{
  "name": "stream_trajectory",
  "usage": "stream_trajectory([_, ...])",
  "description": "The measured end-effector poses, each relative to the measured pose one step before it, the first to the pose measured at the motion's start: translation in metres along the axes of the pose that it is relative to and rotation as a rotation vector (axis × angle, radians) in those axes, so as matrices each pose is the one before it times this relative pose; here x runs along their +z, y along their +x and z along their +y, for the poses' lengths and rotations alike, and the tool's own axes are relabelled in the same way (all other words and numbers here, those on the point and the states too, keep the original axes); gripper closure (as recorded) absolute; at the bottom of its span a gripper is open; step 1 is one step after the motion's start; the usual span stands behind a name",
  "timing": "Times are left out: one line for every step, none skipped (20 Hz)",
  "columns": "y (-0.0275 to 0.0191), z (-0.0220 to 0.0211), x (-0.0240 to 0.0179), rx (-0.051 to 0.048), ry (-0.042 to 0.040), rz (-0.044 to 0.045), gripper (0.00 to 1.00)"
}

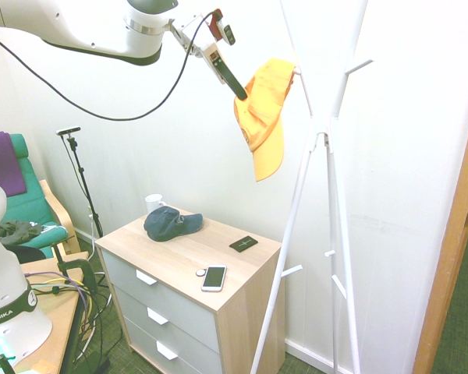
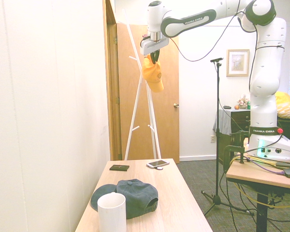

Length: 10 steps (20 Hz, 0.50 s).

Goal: Hang the cap

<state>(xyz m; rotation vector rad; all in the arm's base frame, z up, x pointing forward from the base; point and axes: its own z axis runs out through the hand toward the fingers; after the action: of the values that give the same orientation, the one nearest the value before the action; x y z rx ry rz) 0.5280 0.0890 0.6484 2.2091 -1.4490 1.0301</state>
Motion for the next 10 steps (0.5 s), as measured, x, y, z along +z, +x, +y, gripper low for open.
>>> stream_trajectory([-0.00035,-0.00006,0.00041,-0.00062,-0.00069,-0.00027,0.0])
stream_trajectory([-0.00023,-0.00006,0.00021,-0.00038,-0.00034,-0.00016,0.0])
stream_trajectory([-0.00011,-0.00004,-0.0001,-0.00014,0.00018,-0.00001,0.0])
stream_trajectory([-0.00024,-0.0001,-0.00021,-0.00039,0.0004,-0.00011,0.0])
stream_trajectory([-0.00016,-0.00005,-0.00017,-0.00015,0.00032,-0.00027,0.0])
stream_trajectory([-0.00004,0.0,0.0,0.00011,0.00002,-0.00044,0.0])
stream_trajectory([-0.00011,0.00001,0.00005,0.00015,-0.00006,-0.00083,0.0])
stream_trajectory([-0.0001,-0.00001,0.00005,0.00007,0.00013,-0.0006,0.0])
stream_trajectory([-0.00006,0.00003,0.0,0.00007,0.0001,-0.00037,0.0])
stream_trajectory([-0.00003,0.0001,-0.00006,0.00012,0.00002,-0.00033,0.0])
